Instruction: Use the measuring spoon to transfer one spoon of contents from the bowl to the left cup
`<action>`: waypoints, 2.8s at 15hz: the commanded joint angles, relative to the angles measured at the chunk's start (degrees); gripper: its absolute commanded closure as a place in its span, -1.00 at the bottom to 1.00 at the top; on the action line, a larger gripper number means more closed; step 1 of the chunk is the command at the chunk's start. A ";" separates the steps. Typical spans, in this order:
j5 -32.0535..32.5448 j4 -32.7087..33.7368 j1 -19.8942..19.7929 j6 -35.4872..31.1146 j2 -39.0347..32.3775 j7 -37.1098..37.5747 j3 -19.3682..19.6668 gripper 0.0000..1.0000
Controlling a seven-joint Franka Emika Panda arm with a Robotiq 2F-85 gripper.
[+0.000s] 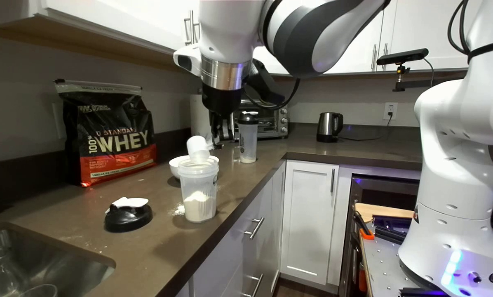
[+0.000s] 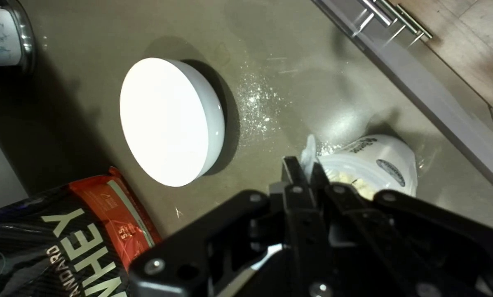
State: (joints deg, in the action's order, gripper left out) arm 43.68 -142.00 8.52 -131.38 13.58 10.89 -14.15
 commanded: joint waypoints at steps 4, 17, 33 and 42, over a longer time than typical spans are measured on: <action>1.16 1.20 -0.21 -1.14 -0.56 1.02 1.05 0.97; 2.81 14.57 -5.84 1.96 -12.71 2.97 7.99 0.97; -7.73 26.43 -6.40 7.01 -28.26 0.02 14.38 0.97; -8.93 26.22 -5.66 7.12 -28.52 0.68 15.21 0.25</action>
State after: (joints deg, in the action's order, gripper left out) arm 36.11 -116.40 2.56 -125.04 -14.97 12.68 0.81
